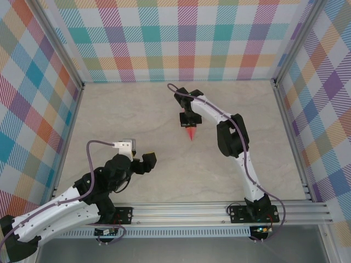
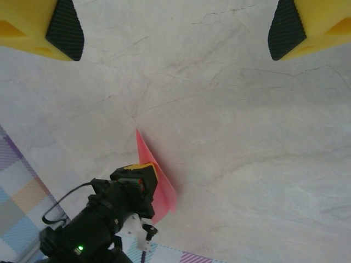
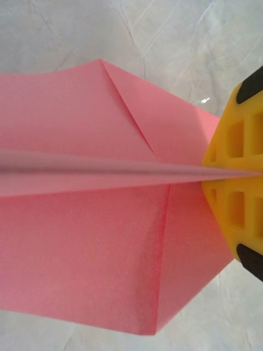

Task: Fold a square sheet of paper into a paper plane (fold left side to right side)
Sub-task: Place the paper plane at the center of the table.

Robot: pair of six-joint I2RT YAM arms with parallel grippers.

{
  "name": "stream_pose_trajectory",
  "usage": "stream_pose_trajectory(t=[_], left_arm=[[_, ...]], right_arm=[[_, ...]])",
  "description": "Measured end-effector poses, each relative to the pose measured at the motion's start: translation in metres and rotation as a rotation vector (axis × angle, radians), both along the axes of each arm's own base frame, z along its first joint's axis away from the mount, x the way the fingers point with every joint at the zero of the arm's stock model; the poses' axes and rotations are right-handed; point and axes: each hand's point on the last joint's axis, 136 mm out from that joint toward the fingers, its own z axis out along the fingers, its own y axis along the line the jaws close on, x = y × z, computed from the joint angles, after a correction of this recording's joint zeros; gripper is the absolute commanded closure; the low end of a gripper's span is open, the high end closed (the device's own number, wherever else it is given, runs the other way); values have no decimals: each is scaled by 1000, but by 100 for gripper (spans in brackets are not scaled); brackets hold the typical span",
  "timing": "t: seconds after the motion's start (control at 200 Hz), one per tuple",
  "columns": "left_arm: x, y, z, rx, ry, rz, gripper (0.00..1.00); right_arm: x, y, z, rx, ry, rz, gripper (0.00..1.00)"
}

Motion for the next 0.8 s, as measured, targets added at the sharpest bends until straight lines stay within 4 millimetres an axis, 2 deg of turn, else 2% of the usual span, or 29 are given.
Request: stream_pose_trajectory(t=[0.105,0.8], left_arm=[[-2,-3,0,7,-4,-28,0],[-11,-20,2,33,-14,-157,0]], right_arm=[[-4,-3,-9,-19,28,0,92],[-7,3,-9,8,48,25,79]])
